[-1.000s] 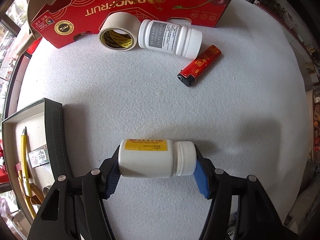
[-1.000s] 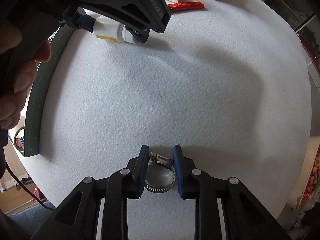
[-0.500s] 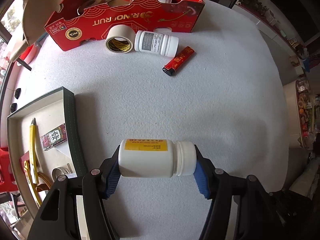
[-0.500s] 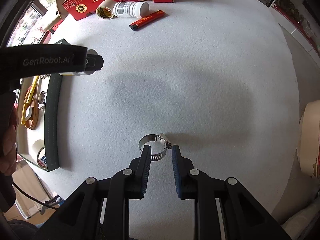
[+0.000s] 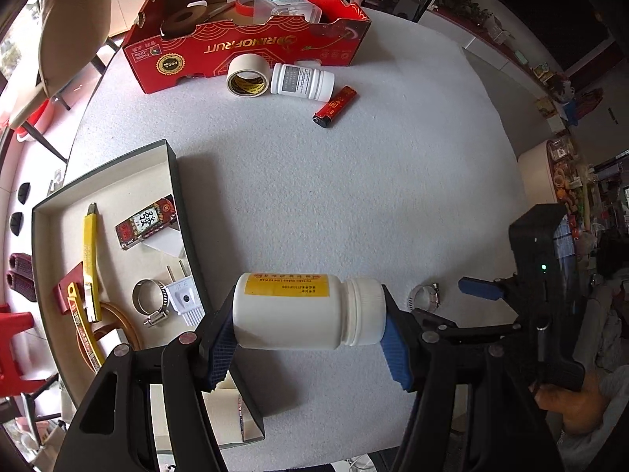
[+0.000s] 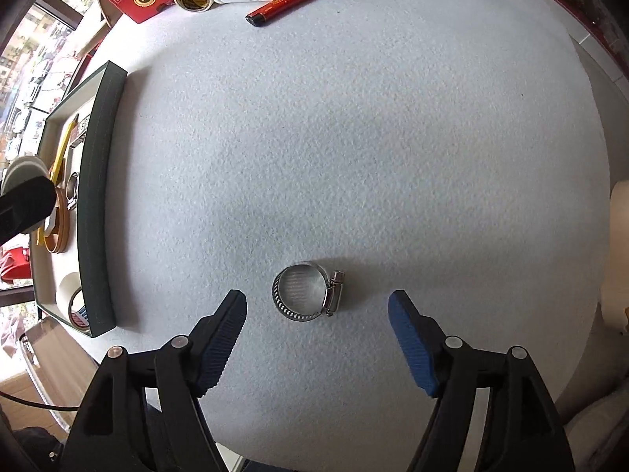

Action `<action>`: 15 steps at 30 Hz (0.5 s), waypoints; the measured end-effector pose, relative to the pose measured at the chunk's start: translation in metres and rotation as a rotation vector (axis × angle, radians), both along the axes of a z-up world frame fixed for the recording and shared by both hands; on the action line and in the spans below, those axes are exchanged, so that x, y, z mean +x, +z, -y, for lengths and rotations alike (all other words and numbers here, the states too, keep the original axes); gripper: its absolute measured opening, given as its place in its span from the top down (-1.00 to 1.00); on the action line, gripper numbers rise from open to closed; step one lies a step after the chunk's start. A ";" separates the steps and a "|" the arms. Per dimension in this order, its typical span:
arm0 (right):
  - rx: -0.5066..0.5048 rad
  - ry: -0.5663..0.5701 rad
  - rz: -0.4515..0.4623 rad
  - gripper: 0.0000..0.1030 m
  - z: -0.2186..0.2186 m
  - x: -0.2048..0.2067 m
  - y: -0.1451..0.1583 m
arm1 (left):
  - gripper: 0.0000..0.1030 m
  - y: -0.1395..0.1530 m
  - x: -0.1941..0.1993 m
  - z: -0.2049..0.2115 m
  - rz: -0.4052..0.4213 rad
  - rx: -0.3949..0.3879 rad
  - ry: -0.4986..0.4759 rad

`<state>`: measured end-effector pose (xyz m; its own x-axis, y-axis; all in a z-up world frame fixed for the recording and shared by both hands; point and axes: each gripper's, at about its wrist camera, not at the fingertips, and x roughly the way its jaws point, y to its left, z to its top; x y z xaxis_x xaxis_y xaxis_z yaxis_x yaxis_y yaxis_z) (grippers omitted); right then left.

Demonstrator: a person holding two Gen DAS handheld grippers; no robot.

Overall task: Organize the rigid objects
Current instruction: 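Carry white bottle with left tool while right carries hose clamp over tray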

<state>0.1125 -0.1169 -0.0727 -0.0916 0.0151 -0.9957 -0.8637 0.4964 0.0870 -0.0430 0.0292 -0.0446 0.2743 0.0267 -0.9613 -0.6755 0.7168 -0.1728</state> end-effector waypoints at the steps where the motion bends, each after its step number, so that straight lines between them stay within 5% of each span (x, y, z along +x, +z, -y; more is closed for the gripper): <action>1: -0.010 0.008 0.006 -0.47 -0.004 -0.002 -0.004 | -0.30 0.001 -0.004 0.001 -0.002 -0.003 -0.001; 5: -0.083 0.059 0.060 -0.20 -0.019 -0.013 -0.018 | -0.30 -0.013 -0.005 -0.006 -0.015 -0.001 -0.012; 7: -0.085 0.091 0.065 0.17 -0.024 -0.019 -0.015 | -0.30 -0.011 -0.005 -0.003 -0.016 -0.005 -0.015; 15: -0.038 0.045 0.024 0.21 -0.031 -0.023 0.020 | -0.30 0.009 0.001 0.002 0.020 0.026 -0.021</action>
